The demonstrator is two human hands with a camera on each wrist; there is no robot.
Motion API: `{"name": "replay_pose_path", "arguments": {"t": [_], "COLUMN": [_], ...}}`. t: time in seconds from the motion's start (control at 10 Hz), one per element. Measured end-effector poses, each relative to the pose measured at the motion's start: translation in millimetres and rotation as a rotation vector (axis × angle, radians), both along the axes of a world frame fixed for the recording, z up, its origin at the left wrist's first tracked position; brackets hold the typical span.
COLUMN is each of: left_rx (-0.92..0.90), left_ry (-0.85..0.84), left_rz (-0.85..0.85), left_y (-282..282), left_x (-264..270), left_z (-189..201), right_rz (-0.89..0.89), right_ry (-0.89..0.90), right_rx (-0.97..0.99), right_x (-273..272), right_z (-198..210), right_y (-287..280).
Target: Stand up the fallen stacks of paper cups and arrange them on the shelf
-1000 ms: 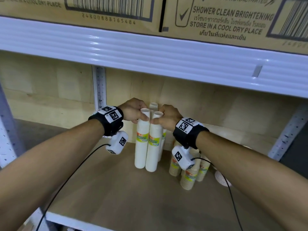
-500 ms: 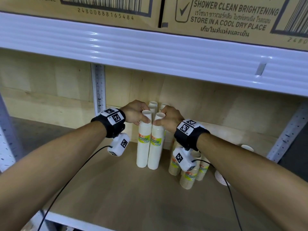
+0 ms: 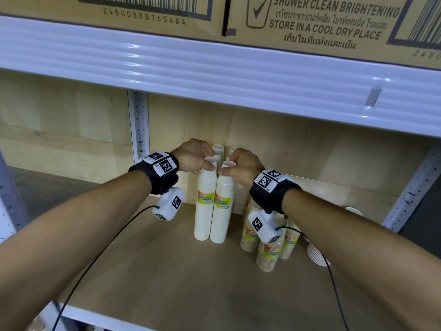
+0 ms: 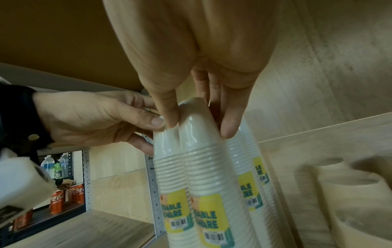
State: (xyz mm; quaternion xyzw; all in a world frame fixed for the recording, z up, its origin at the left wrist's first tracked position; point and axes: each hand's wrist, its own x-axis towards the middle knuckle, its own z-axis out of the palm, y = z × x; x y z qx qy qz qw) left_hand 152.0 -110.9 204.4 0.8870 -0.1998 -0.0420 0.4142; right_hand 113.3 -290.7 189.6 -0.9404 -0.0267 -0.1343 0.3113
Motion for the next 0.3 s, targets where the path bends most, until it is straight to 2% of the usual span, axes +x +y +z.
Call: {"name": "replay_pose_path", "arguments": {"t": [0.2,0.3], "left_rx": [0.082,0.213], "left_ry": [-0.053,-0.170], "left_rz": [-0.006,0.042], "left_y": [1,6], "left_x": [-4,-7], "left_z": [15,21], "right_rz": [-0.031,-0.037], "right_ry": [-0.023,-0.058], "right_rx": [0.055,0.074], "right_x": [-7,-13], "right_z": [7,7], "right_y": [-1,-6]}}
